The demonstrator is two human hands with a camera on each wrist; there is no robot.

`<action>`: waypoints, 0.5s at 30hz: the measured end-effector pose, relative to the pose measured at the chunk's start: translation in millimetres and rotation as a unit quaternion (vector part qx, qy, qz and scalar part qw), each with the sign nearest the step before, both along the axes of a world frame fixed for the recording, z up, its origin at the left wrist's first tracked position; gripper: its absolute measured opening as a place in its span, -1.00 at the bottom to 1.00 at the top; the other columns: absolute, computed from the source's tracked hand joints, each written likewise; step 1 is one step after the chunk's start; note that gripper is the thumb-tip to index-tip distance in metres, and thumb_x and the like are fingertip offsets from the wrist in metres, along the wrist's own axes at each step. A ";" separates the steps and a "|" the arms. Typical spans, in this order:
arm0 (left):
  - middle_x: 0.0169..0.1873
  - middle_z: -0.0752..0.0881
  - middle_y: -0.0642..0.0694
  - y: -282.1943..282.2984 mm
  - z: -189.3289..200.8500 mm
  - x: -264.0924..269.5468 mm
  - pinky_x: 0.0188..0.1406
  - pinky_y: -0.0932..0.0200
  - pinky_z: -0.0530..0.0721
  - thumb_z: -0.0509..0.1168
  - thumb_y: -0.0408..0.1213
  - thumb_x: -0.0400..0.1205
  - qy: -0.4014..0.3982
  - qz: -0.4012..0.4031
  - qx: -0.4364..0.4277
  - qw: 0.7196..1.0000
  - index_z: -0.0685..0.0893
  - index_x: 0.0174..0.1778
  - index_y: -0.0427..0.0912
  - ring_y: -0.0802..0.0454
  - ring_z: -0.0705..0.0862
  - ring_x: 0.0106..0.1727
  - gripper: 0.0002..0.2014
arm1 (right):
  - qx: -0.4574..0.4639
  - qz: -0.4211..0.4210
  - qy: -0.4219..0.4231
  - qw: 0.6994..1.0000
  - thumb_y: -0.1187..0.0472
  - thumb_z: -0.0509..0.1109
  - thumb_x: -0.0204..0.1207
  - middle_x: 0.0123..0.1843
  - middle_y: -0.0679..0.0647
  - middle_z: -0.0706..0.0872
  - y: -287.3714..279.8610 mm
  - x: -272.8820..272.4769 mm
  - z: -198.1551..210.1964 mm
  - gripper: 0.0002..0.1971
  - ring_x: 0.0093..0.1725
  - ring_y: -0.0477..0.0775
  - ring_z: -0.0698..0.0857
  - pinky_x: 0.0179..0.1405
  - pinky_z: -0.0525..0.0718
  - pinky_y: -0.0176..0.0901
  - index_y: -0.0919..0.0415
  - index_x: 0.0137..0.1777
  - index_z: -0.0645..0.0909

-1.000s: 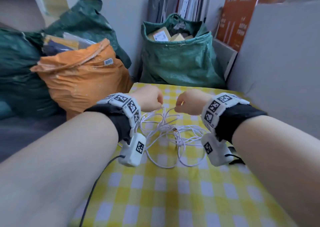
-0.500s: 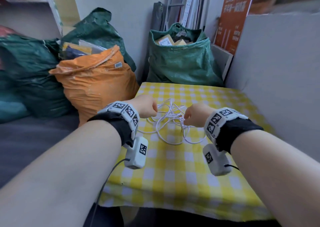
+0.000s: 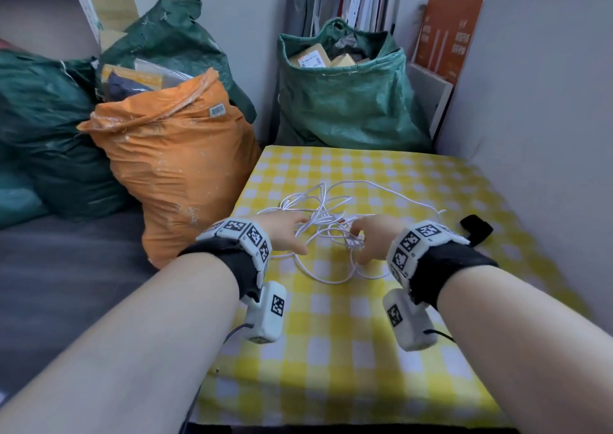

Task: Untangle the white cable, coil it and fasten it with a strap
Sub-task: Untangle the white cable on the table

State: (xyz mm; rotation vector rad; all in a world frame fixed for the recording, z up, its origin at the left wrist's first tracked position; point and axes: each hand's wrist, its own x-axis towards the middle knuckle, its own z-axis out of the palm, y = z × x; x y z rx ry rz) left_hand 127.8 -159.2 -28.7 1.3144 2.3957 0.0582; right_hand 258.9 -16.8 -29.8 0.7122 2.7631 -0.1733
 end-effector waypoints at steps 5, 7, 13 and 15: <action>-0.06 0.66 -0.15 9.3 -9.9 0.2 -0.13 0.17 0.48 0.41 -0.13 0.53 0.028 0.007 0.002 1.000 0.62 0.15 -0.24 -0.09 0.61 -0.03 -0.65 | -0.004 0.012 0.015 1.000 0.32 0.37 0.44 0.15 0.16 0.73 9.6 -2.2 10.5 -0.71 0.14 0.22 0.69 -0.19 0.50 -0.20 0.21 0.17 0.66; -0.23 0.61 -0.10 10.7 -10.1 -0.9 -0.25 0.20 0.43 0.39 -0.16 0.54 0.020 0.011 0.019 1.000 0.62 -0.15 -0.20 -0.05 0.57 -0.16 -0.83 | 0.006 0.006 0.037 0.999 0.40 0.26 0.50 0.21 0.16 0.69 15.5 -3.3 18.2 -0.69 0.19 0.24 0.66 -0.13 0.52 -0.18 0.23 0.20 0.66; -0.34 0.55 -0.09 12.0 10.1 -5.3 -0.27 0.14 0.53 0.30 -0.19 0.64 -0.163 0.094 0.126 0.974 0.55 -0.17 -0.21 0.01 0.52 -0.34 -0.83 | 0.044 -0.050 0.174 0.982 0.45 0.20 0.53 0.27 0.21 0.57 29.5 -2.5 33.3 -0.66 0.21 0.26 0.61 -0.06 0.48 -0.16 0.23 0.21 0.66; -0.32 0.58 -0.13 10.1 18.4 -4.3 -0.29 0.13 0.67 0.27 -0.18 0.67 -0.272 0.141 0.192 0.932 0.53 -0.18 -0.22 0.02 0.60 -0.35 -0.80 | 0.045 -0.075 0.200 0.976 0.47 0.18 0.52 0.38 0.21 0.50 30.6 -3.0 37.0 -0.59 0.32 0.25 0.55 0.10 0.52 -0.10 0.23 0.32 0.60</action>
